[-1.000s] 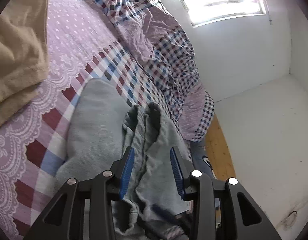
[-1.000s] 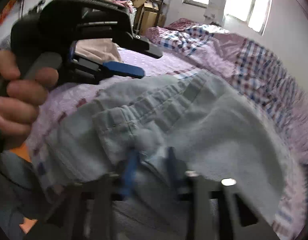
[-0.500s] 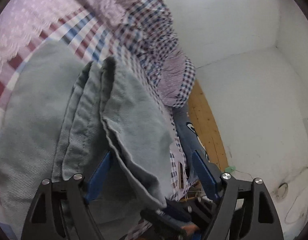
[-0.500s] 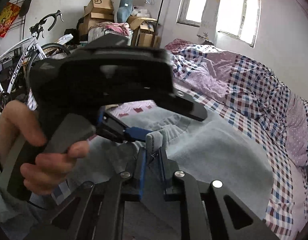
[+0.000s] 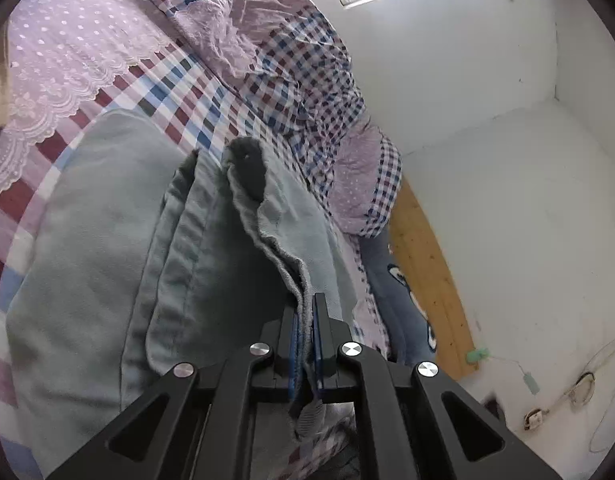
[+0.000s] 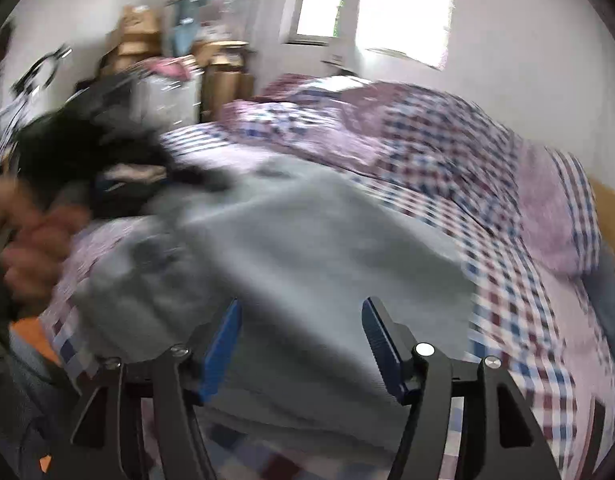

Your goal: Fold clothes

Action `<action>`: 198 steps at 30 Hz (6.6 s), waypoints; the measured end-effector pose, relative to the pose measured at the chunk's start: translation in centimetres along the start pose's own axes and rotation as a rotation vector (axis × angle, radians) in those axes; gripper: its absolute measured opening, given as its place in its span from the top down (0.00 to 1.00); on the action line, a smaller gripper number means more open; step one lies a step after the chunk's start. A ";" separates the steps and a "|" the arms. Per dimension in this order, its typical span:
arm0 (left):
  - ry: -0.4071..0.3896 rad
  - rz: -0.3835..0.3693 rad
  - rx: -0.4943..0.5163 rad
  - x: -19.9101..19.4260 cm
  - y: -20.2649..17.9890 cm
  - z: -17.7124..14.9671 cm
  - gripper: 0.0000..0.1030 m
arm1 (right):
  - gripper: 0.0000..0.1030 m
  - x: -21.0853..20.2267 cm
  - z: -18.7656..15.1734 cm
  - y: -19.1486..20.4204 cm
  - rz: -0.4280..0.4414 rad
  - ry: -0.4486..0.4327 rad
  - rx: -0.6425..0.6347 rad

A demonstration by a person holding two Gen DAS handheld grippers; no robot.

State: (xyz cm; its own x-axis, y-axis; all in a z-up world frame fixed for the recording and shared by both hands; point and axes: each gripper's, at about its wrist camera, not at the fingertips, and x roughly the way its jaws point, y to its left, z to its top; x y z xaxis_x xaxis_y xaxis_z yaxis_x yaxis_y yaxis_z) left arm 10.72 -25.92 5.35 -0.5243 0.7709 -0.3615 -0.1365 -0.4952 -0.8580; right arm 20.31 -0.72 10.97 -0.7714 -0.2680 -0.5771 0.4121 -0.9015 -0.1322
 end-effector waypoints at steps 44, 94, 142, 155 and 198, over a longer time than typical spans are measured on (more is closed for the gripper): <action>0.034 0.093 0.028 7.9 0.9 9.4 0.81 | 0.35 11.9 5.7 -19.1 0.313 0.099 0.334; -0.007 0.284 0.108 0.7 -2.8 -1.3 0.35 | 0.48 1.4 -1.0 -7.8 0.281 0.057 0.048; -0.130 0.416 -0.040 -1.0 -2.0 -4.7 0.28 | 0.57 -2.4 -3.7 -3.9 0.254 0.005 -0.169; -0.084 0.420 -0.041 0.5 -1.3 -4.4 0.76 | 0.47 -1.4 -4.3 -5.5 0.241 0.030 -0.079; -0.259 0.549 0.347 5.4 -9.6 6.4 0.16 | 0.22 10.0 9.0 -15.1 0.086 -0.015 0.491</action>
State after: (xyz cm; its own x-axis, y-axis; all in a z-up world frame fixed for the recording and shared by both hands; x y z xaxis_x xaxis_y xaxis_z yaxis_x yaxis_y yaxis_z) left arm 3.79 -19.58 13.96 -0.7720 0.2733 -0.5738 -0.0320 -0.9184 -0.3944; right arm 2.00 7.18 14.49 -0.7528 -0.3505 -0.5572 0.2007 -0.9284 0.3127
